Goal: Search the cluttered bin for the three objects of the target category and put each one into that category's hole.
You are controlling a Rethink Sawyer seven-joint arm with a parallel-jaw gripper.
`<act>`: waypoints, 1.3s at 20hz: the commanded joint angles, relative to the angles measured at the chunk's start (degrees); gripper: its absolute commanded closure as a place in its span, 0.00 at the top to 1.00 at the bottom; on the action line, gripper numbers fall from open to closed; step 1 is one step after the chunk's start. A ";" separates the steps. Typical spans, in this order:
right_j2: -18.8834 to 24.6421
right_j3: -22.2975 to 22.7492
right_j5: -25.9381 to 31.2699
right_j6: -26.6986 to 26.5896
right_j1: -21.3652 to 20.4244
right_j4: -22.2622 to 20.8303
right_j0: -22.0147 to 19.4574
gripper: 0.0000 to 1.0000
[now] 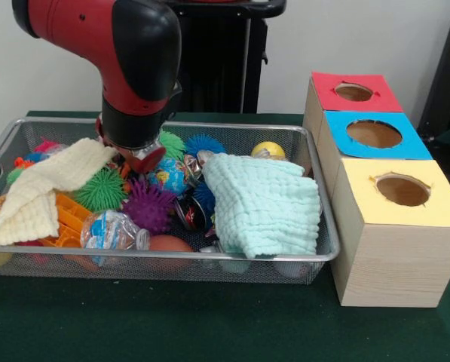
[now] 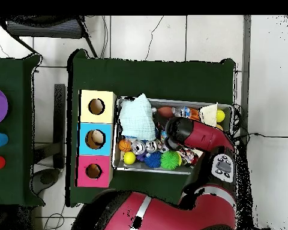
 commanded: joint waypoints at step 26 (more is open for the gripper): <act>22.66 18.79 3.32 0.69 -24.88 13.01 -5.31 0.00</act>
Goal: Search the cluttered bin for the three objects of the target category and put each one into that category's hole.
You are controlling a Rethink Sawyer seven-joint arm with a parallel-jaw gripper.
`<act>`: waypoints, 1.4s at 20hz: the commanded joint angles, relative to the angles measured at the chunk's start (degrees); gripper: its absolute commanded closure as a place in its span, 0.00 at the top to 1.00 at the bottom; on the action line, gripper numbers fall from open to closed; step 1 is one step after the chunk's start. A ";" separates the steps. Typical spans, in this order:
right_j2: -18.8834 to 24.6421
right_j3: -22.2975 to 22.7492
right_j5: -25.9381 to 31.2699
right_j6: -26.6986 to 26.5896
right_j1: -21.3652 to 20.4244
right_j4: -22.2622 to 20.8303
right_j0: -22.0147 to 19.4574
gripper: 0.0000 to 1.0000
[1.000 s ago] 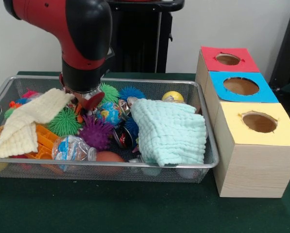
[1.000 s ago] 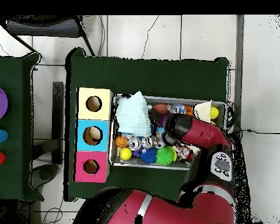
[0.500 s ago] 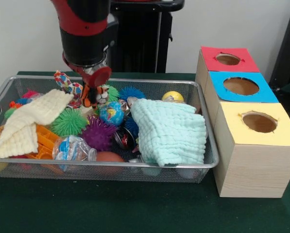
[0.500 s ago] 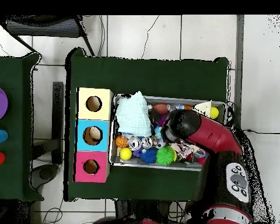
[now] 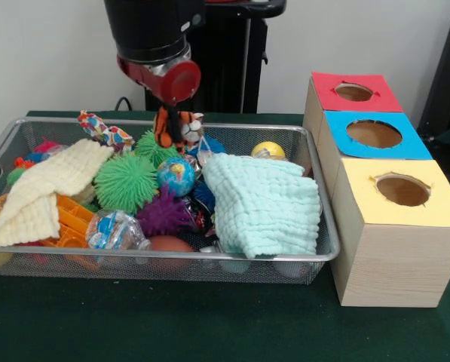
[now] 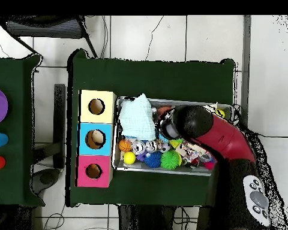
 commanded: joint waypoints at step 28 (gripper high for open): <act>-0.45 7.62 9.19 9.64 -7.17 2.27 13.65 0.00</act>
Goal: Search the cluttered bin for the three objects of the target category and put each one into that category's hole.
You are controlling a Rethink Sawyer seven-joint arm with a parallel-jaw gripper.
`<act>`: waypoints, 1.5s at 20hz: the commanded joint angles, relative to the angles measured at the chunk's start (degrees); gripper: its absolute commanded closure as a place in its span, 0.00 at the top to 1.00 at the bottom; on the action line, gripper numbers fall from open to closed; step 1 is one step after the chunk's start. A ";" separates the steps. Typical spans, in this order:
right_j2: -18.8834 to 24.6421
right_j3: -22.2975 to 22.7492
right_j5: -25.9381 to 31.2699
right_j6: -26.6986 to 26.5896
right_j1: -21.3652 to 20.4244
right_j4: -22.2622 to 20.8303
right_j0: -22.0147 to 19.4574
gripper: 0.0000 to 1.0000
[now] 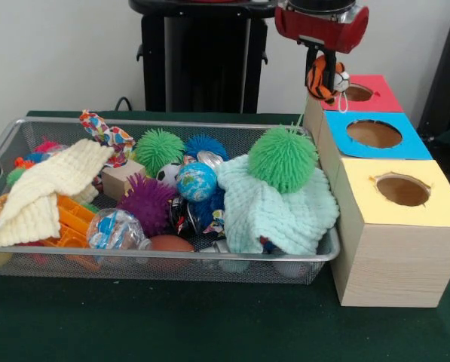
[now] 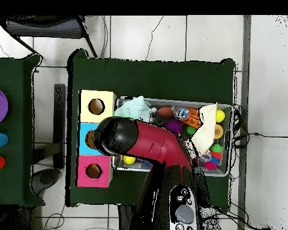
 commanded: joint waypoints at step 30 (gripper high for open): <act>-1.19 17.61 -10.18 14.02 2.42 9.11 4.53 0.00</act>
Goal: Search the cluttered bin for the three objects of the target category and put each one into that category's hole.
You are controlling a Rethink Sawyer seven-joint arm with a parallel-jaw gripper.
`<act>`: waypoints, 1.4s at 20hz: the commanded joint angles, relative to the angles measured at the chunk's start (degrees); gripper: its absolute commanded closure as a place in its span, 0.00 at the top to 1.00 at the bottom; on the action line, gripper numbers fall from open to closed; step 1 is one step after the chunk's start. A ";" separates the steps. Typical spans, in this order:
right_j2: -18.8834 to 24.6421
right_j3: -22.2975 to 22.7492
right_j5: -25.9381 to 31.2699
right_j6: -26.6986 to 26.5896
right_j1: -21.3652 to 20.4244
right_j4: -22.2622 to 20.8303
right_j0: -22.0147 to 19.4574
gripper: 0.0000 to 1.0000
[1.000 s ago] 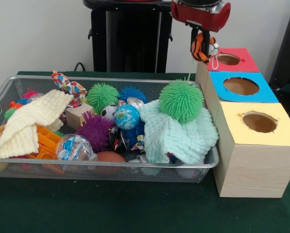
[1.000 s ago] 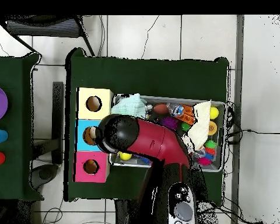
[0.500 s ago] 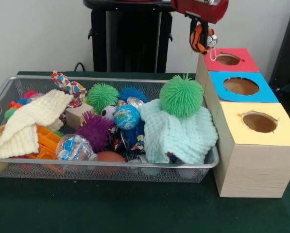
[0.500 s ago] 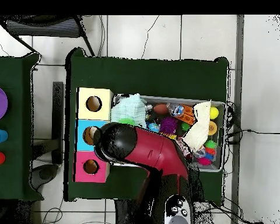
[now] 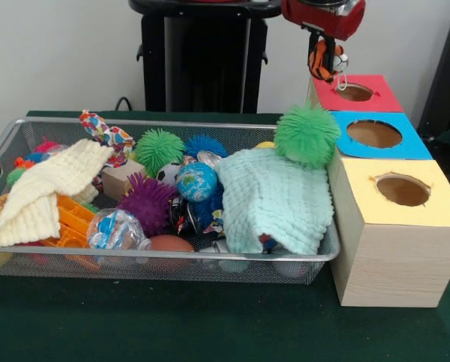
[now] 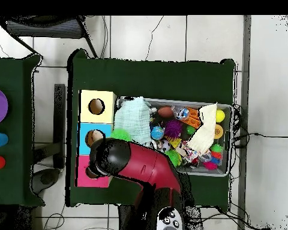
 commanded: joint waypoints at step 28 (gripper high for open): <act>2.28 16.02 -12.21 16.44 3.99 15.45 7.31 0.00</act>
